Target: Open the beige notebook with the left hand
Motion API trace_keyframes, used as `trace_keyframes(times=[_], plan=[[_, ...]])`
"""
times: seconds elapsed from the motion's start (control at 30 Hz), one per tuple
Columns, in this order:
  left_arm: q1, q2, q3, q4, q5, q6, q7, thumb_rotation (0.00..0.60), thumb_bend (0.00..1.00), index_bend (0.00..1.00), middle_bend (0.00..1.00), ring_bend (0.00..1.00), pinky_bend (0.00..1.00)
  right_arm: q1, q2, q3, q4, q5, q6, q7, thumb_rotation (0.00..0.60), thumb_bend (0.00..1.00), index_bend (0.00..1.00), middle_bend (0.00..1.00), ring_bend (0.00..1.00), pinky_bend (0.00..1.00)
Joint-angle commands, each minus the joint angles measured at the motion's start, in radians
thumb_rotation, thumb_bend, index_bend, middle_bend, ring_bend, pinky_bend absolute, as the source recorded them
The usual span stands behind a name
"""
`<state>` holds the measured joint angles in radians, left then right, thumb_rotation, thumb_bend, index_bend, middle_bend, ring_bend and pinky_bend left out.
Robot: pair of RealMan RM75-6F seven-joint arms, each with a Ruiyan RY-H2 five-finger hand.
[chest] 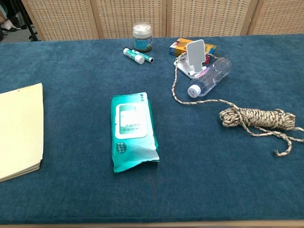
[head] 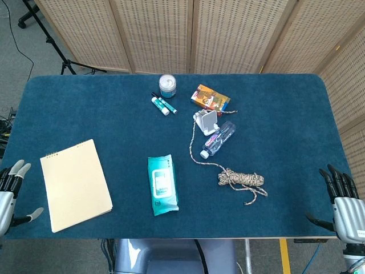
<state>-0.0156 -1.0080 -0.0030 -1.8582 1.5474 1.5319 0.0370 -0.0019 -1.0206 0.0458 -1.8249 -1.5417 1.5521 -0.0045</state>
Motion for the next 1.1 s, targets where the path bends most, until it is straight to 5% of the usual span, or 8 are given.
trace_keyframes(times=[0.03,0.4,0.67,1.1], plan=[[0.001,-0.002,0.002,0.001,0.003,0.001,0.002,0.600,0.00,0.00,0.00,0.00,0.00,-0.001,0.002,-0.001,-0.001,-0.001,0.000,0.003,0.600,0.00,0.00,0.00,0.00,0.00],[-0.009,-0.017,0.039,0.083,0.078,-0.019,0.002,0.600,0.00,0.00,0.00,0.00,0.00,-0.004,0.005,-0.004,-0.003,-0.008,0.004,0.009,0.600,0.00,0.00,0.00,0.00,0.00],[-0.002,-0.130,0.135,0.442,0.195,-0.045,-0.141,0.600,0.09,0.27,0.00,0.00,0.00,-0.002,0.002,-0.001,-0.004,-0.002,0.001,-0.002,0.600,0.00,0.00,0.00,0.00,0.00],[0.003,-0.394,0.189,0.913,0.277,0.013,-0.449,0.600,0.32,0.34,0.00,0.00,0.00,-0.006,0.002,-0.002,-0.007,-0.005,0.008,-0.003,0.600,0.00,0.00,0.00,0.00,0.00]])
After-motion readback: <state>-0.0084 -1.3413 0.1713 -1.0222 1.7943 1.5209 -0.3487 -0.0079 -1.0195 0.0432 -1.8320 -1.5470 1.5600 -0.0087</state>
